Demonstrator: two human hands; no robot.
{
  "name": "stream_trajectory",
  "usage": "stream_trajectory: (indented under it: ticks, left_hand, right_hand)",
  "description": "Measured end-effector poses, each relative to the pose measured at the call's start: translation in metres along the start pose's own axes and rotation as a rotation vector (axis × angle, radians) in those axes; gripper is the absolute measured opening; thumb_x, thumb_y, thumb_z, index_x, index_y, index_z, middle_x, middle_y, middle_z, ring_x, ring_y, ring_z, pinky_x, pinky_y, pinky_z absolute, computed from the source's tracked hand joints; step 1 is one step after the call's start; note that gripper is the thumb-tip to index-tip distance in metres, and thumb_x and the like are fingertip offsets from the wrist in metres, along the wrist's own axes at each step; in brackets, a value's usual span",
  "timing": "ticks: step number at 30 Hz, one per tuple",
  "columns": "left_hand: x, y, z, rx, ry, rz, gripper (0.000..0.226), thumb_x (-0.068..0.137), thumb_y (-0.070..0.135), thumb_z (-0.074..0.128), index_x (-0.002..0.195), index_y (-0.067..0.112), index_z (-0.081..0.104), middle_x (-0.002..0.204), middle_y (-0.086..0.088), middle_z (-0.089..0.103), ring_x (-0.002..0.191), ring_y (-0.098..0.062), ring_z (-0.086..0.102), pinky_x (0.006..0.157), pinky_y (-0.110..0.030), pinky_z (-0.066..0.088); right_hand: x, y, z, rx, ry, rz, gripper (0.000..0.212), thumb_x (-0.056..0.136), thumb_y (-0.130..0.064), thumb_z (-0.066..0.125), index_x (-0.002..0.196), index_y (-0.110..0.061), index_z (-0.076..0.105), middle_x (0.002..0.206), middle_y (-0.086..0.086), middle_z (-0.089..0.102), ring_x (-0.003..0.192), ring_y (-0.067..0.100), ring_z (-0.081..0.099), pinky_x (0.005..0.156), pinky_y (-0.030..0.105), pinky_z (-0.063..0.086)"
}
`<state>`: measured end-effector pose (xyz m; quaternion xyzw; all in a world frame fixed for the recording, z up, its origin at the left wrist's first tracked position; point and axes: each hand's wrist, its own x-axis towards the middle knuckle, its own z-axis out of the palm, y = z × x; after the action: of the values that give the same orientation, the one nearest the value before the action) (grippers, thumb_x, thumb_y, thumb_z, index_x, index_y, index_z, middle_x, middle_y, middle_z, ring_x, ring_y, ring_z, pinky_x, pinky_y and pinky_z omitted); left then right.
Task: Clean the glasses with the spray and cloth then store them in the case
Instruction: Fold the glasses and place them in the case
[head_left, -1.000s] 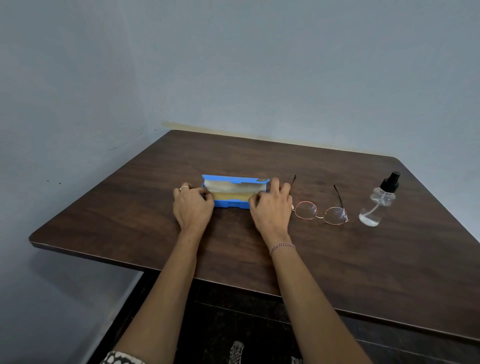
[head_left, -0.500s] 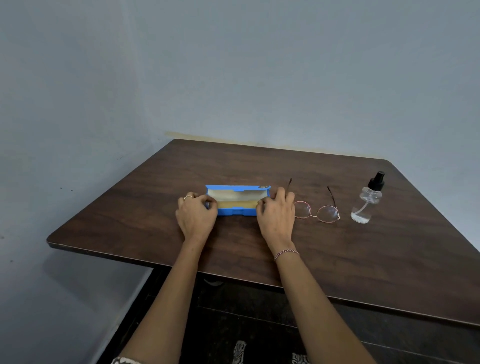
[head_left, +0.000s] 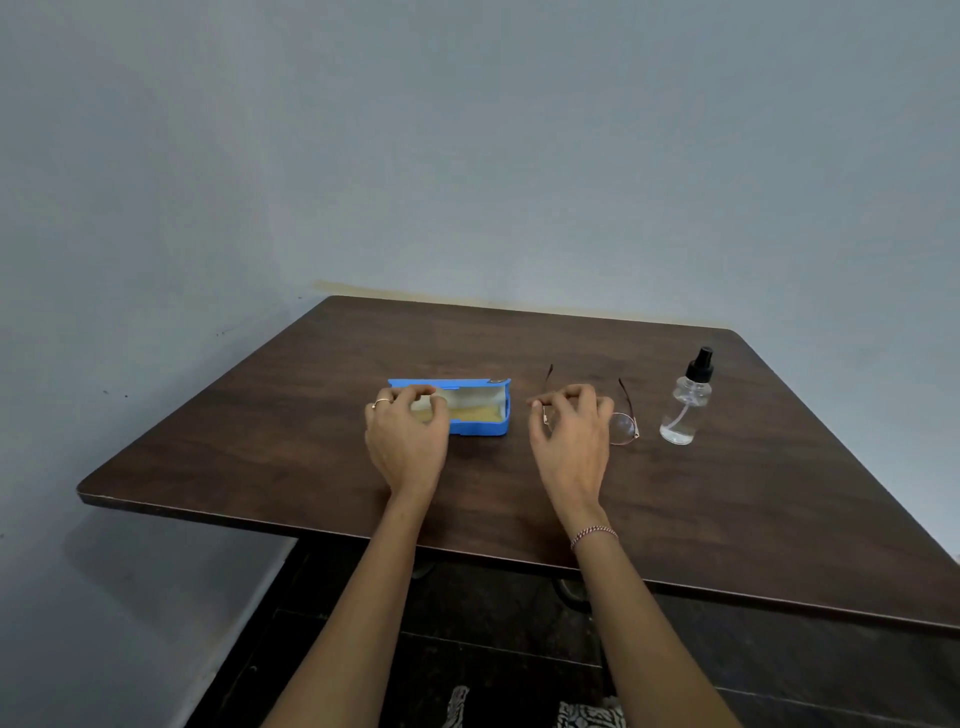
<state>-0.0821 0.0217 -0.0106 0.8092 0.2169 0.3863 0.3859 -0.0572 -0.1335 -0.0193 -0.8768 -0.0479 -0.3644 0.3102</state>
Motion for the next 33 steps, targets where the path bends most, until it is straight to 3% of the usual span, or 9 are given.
stream_trajectory:
  ticks: [7,13,17,19,23,27,33]
  left_hand:
    - [-0.037,0.043,0.035,-0.174,-0.155,0.064,0.014,0.085,0.021,0.060,0.091,0.021,0.072,0.091,-0.001,0.062,0.093,-0.020,0.057,0.074,-0.038,0.050]
    - [-0.068,0.065,0.074,-0.286,-0.344,0.018,0.018,0.085,0.012,0.057,0.092,0.019,0.072,0.100,-0.001,0.063,0.094,-0.018,0.060,0.084,-0.034,0.048]
    - [-0.069,0.064,0.089,-0.297,-0.328,-0.031,0.024,0.088,0.008,0.055,0.104,0.015,0.071,0.109,-0.001,0.064,0.099,-0.018,0.061,0.086,-0.024,0.045]
    - [-0.068,0.063,0.094,-0.279,-0.330,-0.034,0.026,0.090,0.008,0.054,0.111,0.013,0.069,0.113,-0.002,0.065,0.105,-0.017,0.060,0.087,-0.018,0.039]
    - [-0.064,0.060,0.101,-0.239,-0.343,-0.044,0.028,0.093,0.012,0.053,0.119,0.010,0.065,0.120,-0.006,0.064,0.110,-0.020,0.059,0.094,-0.026,0.043]
    - [-0.060,0.057,0.106,-0.223,-0.361,-0.114,0.030,0.094,0.012,0.050,0.120,0.007,0.063,0.117,-0.010,0.067,0.109,-0.022,0.061,0.096,-0.033,0.047]
    - [-0.059,0.055,0.110,-0.168,-0.385,-0.126,0.028,0.095,0.013,0.051,0.119,0.007,0.064,0.113,-0.009,0.068,0.105,-0.019,0.062,0.080,-0.018,0.041]
  right_hand:
    - [0.018,0.044,-0.031,-0.013,0.076,0.064,0.018,0.088,-0.025,0.058,0.086,-0.013,0.071,0.098,0.005,0.057,0.097,0.023,0.044,0.067,0.037,0.049]
    - [0.019,0.086,-0.037,0.062,0.045,0.166,0.016,0.090,-0.021,0.057,0.089,-0.012,0.070,0.092,0.003,0.057,0.096,0.021,0.050,0.069,0.025,0.039]
    - [0.022,0.093,-0.036,0.202,0.039,0.299,0.019,0.092,-0.019,0.054,0.091,-0.008,0.070,0.094,0.003,0.058,0.083,0.018,0.057,0.077,0.032,0.049]
    - [0.023,0.095,-0.035,0.215,0.030,0.340,0.021,0.093,-0.020,0.053,0.091,-0.007,0.069,0.095,0.005,0.058,0.079,0.015,0.056,0.076,0.029,0.047]
    - [0.023,0.102,-0.031,0.188,-0.004,0.420,0.027,0.096,-0.024,0.049,0.094,-0.003,0.066,0.098,0.010,0.059,0.087,0.021,0.055,0.075,0.024,0.037]
    - [0.024,0.107,-0.027,0.189,-0.053,0.464,0.027,0.096,-0.025,0.050,0.097,-0.002,0.065,0.101,0.014,0.061,0.093,0.026,0.058,0.079,0.028,0.040]
    - [0.026,0.112,-0.024,0.190,-0.115,0.482,0.029,0.096,-0.024,0.051,0.100,-0.002,0.069,0.096,0.017,0.067,0.095,0.030,0.061,0.085,0.036,0.048]
